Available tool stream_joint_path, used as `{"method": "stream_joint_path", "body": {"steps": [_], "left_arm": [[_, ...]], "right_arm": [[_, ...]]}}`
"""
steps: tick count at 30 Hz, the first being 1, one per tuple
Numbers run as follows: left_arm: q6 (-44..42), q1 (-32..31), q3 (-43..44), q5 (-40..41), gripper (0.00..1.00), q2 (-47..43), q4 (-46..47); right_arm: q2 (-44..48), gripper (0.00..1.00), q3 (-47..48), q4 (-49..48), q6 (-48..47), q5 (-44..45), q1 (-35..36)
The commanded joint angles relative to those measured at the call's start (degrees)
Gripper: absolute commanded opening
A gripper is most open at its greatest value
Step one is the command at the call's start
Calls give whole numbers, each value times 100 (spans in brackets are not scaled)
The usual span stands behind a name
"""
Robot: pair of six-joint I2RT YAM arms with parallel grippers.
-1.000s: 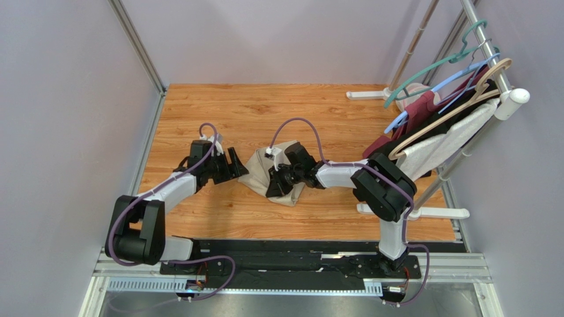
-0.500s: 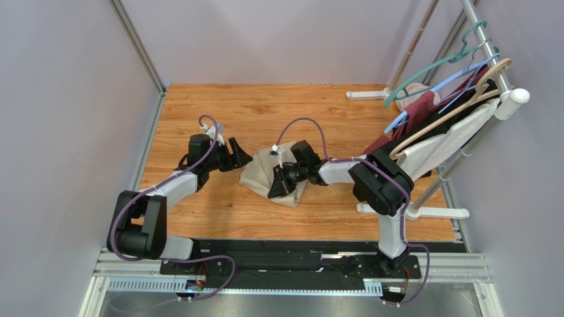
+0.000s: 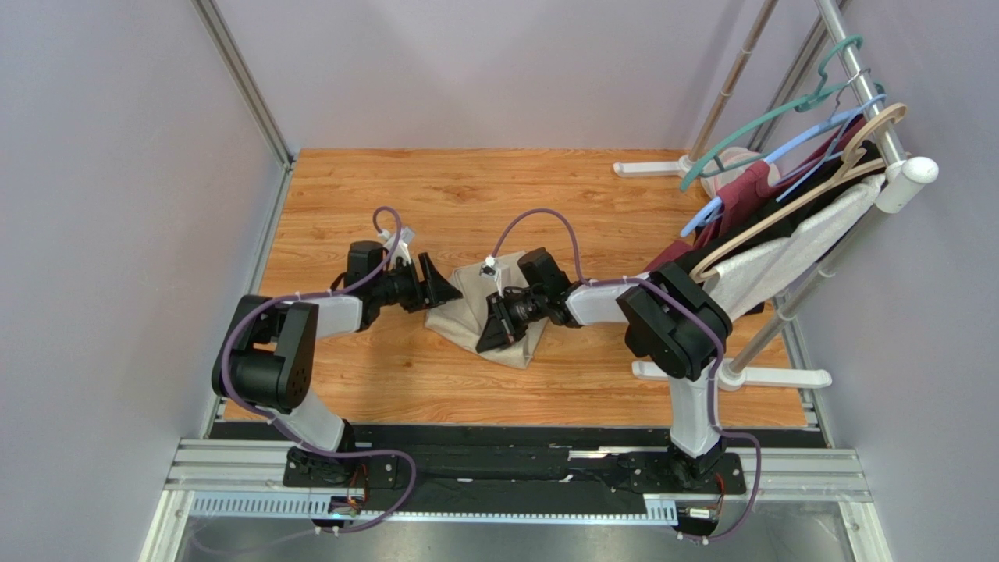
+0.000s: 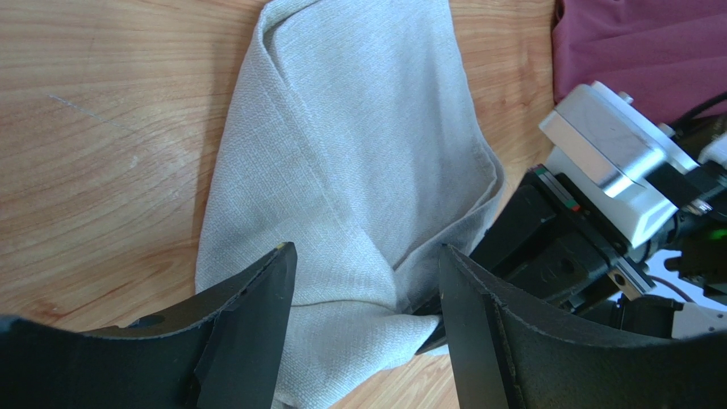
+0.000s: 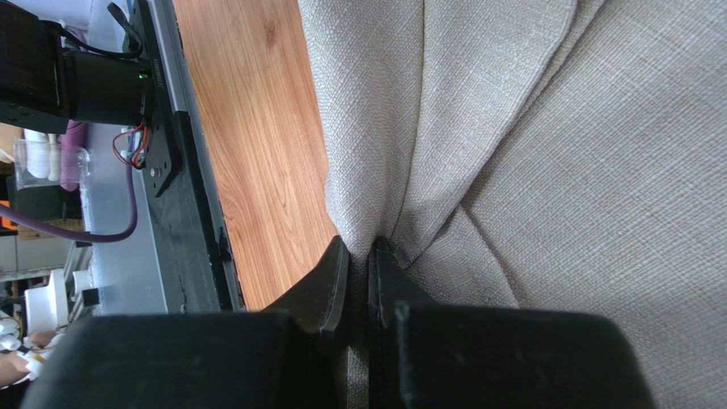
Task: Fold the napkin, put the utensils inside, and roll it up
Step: Roll the napkin with the utensil
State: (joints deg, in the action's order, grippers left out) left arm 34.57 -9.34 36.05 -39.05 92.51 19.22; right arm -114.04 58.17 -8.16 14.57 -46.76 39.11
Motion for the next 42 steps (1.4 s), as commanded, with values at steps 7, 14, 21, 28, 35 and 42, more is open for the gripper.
{"method": "stream_joint_path", "body": {"steps": [7, 14, 21, 28, 35, 42], "left_arm": [[-301, 3, -221, 72, 70, -549, -454], [-538, -6, -520, 1038, 75, -1787, -683], [-460, -164, -845, 1998, 57, -3002, -1904], [-108, -261, -978, 1295, 57, -3055, -2546], [103, -437, -942, 1198, 57, -2836, -2320], [199, -437, -705, 987, 57, -2027, -1616]], "right_arm": [[-619, 0, -87, 790, -42, 510, -229], [-769, 0, -16, 799, 20, 493, -290], [-795, 0, 19, 992, 29, 580, -308], [-769, 0, 28, 1036, 11, 642, -317], [-734, 0, 10, 1045, 2, 695, -316], [-690, 0, -34, 1045, 2, 756, -308]]}}
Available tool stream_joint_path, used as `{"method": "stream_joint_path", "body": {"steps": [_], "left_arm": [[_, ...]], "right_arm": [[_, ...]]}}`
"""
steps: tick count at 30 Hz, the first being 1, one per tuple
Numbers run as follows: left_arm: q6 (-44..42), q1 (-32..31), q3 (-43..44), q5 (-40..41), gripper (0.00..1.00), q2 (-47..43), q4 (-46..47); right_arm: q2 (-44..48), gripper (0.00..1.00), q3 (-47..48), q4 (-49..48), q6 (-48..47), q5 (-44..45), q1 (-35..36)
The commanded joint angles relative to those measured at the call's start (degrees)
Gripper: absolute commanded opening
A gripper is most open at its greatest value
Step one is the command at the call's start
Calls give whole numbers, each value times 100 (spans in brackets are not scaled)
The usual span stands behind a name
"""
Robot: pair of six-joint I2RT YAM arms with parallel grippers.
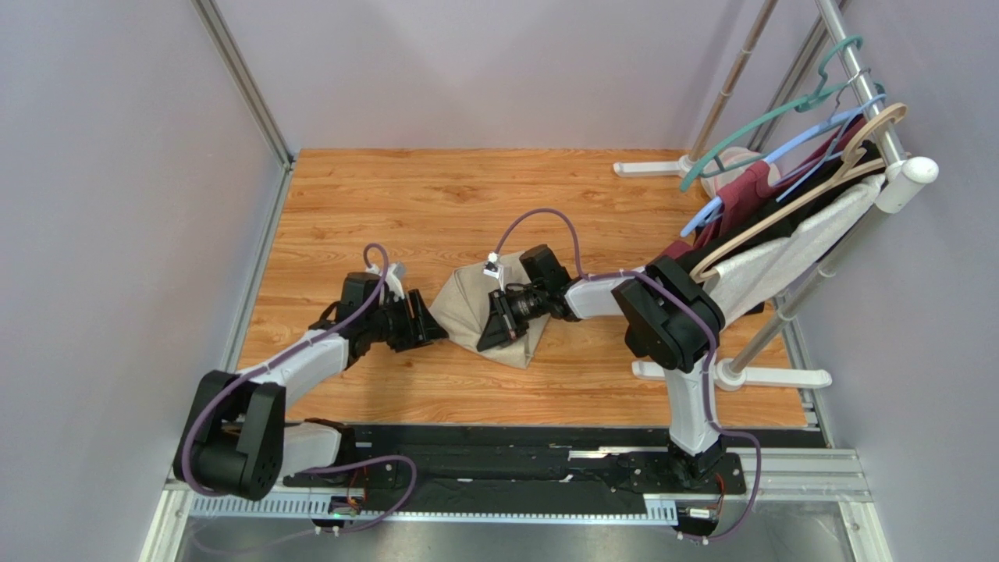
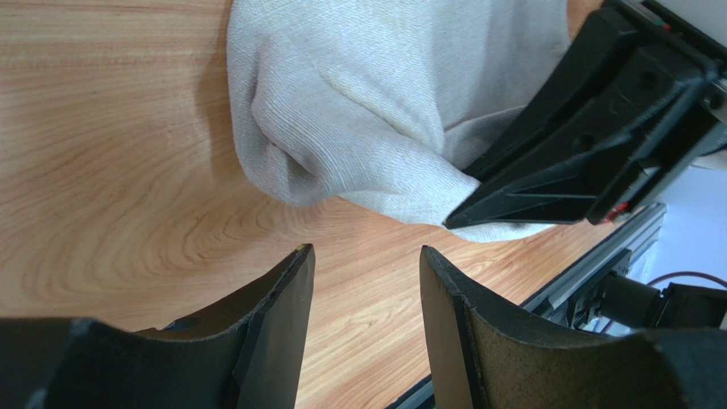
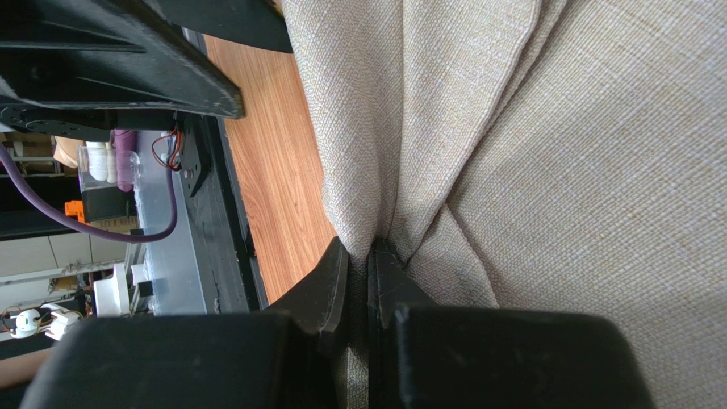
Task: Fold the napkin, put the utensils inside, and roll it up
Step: Roll the napkin with the utensil
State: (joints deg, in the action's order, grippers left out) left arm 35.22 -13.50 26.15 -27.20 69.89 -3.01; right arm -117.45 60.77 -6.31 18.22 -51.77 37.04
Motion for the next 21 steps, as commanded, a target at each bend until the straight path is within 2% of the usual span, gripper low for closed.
{"method": "stream_joint_path", "body": {"steps": [1, 21], "left_arm": [[151, -21, 311, -207, 57, 314, 695], [468, -21, 452, -295, 56, 1176, 2006]], "right_arm": [[-349, 0, -285, 859, -363, 1274, -100], [-498, 0, -206, 894, -354, 1371, -109]]}}
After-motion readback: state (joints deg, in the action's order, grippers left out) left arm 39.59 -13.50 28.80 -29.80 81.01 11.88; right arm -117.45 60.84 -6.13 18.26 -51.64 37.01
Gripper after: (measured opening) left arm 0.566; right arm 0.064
